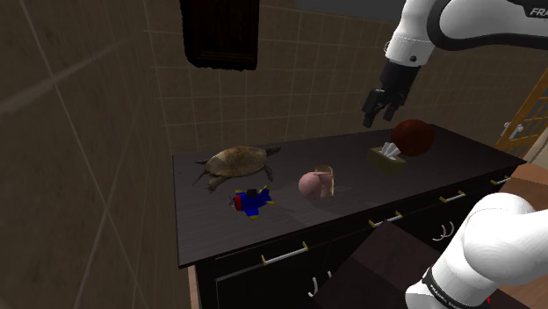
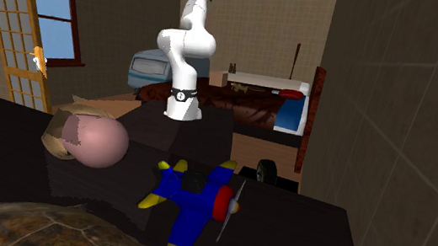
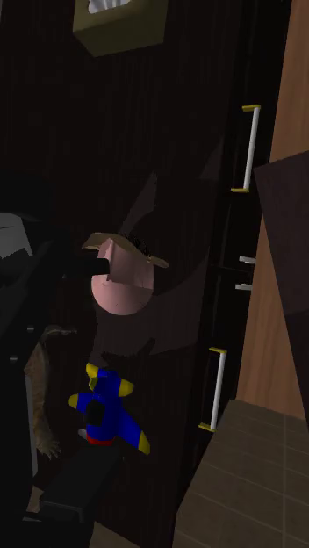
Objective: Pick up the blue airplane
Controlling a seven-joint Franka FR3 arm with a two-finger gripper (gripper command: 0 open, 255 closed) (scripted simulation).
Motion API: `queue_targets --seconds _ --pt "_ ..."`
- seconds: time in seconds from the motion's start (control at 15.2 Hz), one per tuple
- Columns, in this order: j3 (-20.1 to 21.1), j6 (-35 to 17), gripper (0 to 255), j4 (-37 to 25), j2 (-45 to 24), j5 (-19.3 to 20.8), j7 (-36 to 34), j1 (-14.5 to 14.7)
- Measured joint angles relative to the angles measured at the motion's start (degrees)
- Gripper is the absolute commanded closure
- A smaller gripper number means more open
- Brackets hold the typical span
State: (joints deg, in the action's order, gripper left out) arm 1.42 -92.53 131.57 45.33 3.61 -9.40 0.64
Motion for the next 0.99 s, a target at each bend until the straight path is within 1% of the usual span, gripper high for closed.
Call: queue_targets --seconds 0.13,0.26,0.66,0.99 --pt "0.0 -0.6 0 0.0 -0.8 -0.1 -0.1 0.0" --pt "0.4 -3.0 0 0.4 -3.4 -0.8 -0.7 0.3" --pt "0.6 -11.7 0 0.6 -13.6 -2.5 -1.2 1.0" --pt "1.1 -17.7 0 -2.2 -23.8 -4.0 -1.7 1.6"
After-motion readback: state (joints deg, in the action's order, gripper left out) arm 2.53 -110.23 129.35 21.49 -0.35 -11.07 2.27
